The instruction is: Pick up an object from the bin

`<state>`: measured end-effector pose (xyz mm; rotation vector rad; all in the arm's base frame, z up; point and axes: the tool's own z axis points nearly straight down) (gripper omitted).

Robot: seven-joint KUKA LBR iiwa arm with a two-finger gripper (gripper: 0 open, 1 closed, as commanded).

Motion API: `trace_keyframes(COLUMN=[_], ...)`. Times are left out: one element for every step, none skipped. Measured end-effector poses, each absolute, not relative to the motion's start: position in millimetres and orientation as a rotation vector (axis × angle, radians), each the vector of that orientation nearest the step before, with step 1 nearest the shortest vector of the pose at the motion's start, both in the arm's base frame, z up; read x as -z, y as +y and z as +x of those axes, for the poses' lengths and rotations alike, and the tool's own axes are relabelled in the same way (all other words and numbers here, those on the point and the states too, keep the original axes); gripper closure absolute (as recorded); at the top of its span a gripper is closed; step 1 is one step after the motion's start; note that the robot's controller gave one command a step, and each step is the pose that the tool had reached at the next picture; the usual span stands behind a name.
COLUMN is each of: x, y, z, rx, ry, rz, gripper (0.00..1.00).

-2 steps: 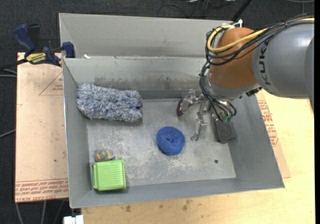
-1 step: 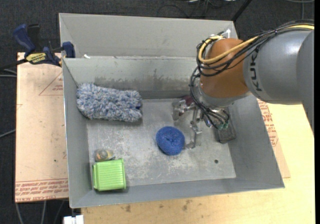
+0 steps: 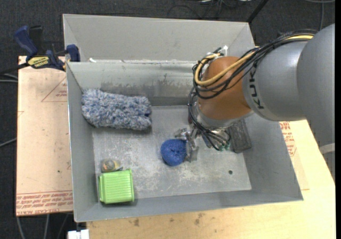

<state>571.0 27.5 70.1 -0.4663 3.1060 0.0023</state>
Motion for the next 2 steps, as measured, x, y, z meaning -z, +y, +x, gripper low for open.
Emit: trace_keyframes(x=[-70.1, -251.6], y=[27.6, 23.4], z=[571.0, 542.3], rx=[-0.002, 0.001], ry=[3.106, 3.090], rz=[-0.466, -0.500], gripper=[1.00, 1.00])
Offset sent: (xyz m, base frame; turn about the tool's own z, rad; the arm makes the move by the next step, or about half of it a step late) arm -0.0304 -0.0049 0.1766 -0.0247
